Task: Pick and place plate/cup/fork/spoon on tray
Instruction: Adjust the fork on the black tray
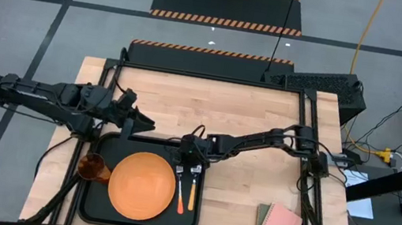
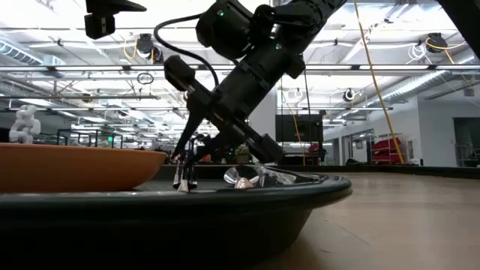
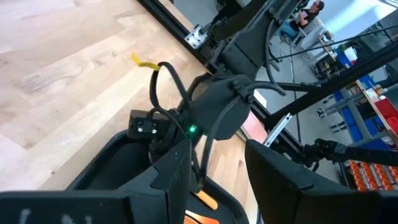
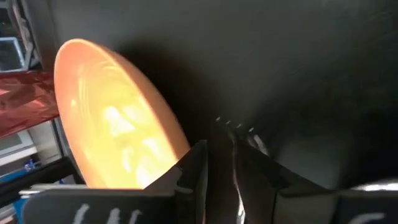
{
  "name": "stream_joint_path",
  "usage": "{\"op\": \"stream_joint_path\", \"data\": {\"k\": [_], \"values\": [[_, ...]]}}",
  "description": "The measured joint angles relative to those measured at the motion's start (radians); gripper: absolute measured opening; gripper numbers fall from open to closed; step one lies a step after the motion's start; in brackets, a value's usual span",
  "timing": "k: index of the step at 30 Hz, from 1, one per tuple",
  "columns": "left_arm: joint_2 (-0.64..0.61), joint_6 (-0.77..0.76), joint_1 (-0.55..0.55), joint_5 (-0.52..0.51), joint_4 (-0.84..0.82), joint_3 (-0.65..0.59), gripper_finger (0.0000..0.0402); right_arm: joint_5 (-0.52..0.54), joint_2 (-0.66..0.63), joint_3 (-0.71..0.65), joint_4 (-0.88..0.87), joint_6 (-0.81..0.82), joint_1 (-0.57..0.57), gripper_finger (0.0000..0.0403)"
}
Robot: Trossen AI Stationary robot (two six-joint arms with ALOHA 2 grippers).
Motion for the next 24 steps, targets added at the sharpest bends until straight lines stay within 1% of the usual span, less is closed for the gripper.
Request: {"op": "stream_joint_path", "data": {"k": [8,24], "values": [[0.000,0.006,0.005,0.002,-0.002,0.000,0.0152,0.018,0.000,0.000,-0.034,-0.025,-0.012,0.0068],[0.000,0.010,0.004,0.002,-0.003,0.000,0.0152,0.015,-0.007,0.000,-0.082,-0.076,-0.039,0.0068]]}}
